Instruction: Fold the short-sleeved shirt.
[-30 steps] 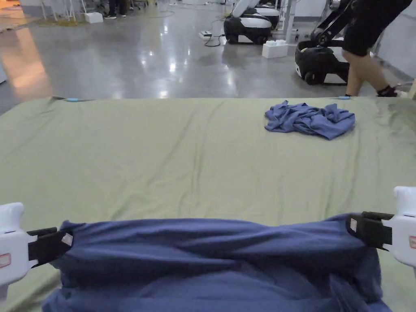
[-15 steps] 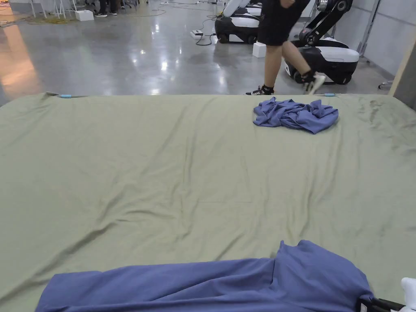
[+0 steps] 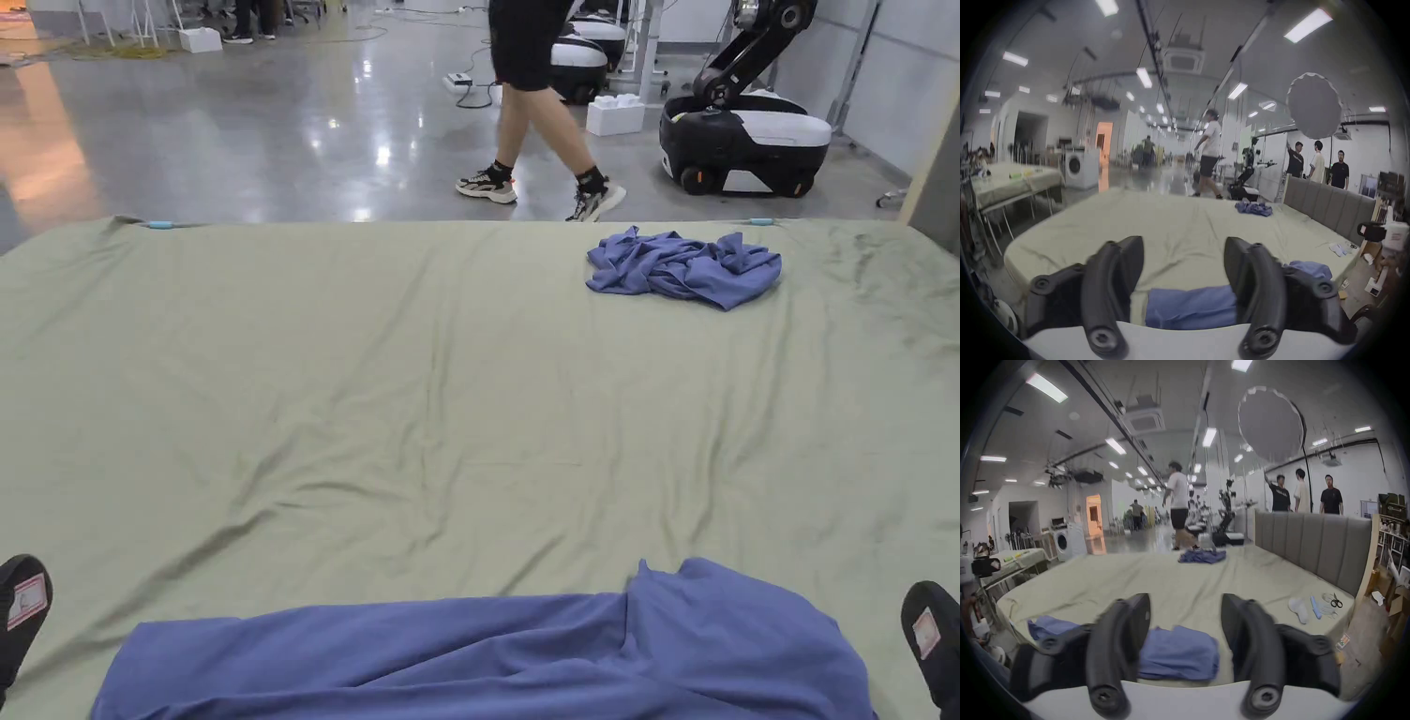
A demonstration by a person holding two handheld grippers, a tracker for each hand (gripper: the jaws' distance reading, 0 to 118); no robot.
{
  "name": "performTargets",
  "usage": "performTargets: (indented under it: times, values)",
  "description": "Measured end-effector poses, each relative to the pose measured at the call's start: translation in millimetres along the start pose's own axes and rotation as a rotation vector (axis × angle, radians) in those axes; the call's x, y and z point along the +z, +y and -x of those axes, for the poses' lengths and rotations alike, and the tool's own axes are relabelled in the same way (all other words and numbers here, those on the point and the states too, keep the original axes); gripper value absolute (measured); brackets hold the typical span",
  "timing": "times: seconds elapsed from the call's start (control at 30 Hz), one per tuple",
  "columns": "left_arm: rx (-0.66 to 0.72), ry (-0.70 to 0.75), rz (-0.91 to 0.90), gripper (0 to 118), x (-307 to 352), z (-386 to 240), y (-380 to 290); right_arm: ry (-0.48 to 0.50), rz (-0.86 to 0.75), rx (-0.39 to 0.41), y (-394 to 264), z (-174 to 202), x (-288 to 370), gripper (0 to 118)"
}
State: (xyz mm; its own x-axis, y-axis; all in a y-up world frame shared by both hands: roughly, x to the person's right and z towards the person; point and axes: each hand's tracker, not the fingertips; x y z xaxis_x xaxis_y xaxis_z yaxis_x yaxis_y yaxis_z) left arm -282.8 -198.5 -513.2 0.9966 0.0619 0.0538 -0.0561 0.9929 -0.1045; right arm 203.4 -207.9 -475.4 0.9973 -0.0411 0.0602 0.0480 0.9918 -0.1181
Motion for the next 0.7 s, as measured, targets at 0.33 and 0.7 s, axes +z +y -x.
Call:
performTargets:
  times: [0.33, 0.7]
  values:
    - [-0.044, -0.071, 0.062, 0, -6, -6, -11, 0.109, 0.066, 0.061, 4, 23, -13, 2]
    - [0.585, -0.182, 0.951, 102, -200, 137, -126, 0.235, 0.133, 0.025, 2, 37, -30, 2]
